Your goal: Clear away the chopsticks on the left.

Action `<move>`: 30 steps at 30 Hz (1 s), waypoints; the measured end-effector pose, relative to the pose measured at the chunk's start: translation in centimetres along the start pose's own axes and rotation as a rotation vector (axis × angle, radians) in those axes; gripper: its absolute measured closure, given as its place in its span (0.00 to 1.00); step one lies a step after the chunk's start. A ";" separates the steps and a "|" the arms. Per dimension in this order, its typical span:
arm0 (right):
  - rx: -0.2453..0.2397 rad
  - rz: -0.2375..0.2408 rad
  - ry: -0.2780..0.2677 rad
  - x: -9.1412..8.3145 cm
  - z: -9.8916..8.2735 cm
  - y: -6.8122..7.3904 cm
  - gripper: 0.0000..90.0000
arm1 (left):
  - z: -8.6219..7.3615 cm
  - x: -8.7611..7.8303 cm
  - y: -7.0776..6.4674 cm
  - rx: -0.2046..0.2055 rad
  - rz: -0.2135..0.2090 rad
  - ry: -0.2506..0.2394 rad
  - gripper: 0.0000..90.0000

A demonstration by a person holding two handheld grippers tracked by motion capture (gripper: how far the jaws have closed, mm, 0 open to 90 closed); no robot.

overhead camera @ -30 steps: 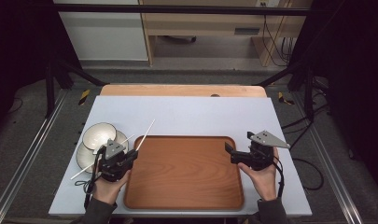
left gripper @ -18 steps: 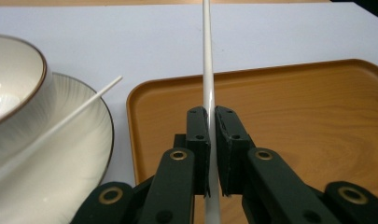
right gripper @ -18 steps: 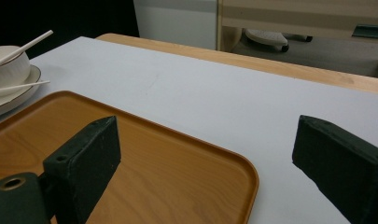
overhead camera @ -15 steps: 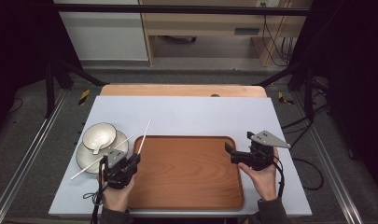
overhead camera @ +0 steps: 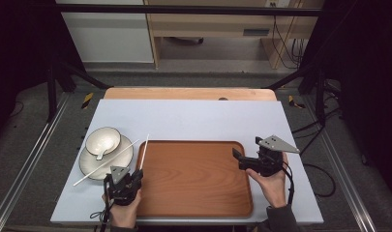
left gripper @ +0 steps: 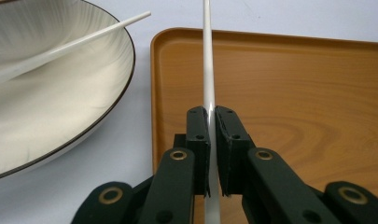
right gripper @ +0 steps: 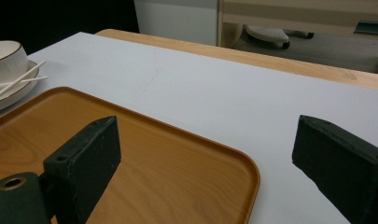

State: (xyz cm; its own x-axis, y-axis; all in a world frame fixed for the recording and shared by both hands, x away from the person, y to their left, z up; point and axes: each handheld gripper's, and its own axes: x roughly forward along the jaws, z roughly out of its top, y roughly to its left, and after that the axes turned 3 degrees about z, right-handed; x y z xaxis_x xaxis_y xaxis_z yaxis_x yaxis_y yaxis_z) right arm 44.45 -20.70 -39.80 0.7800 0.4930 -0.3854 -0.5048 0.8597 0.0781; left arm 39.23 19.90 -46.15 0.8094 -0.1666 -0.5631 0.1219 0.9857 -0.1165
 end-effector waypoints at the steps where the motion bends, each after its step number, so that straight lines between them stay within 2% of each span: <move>1: -0.002 0.000 0.001 0.0 0.0 0.0 0.09 | 0.0 0.1 0.0 0.003 0.006 0.004 0.94; 20: -0.009 0.001 0.004 0.2 -0.1 0.0 0.09 | -0.8 2.2 -0.3 0.007 0.047 0.089 0.94; 24: -0.007 0.001 0.004 0.1 -0.1 0.0 0.09 | -0.8 2.3 -0.2 -0.007 0.059 0.092 0.94; 30: -0.010 0.002 0.006 0.2 -0.1 0.0 0.09 | -0.8 2.3 -0.2 0.011 0.070 0.096 0.93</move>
State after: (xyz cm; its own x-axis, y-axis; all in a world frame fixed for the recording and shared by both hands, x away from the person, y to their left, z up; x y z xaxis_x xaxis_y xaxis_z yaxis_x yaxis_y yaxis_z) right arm 44.54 -20.59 -39.95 0.7768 0.4939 -0.3907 -0.5100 0.8573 0.0698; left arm 40.63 19.27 -48.06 0.7576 -0.0983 -0.6452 0.0737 0.9952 -0.0651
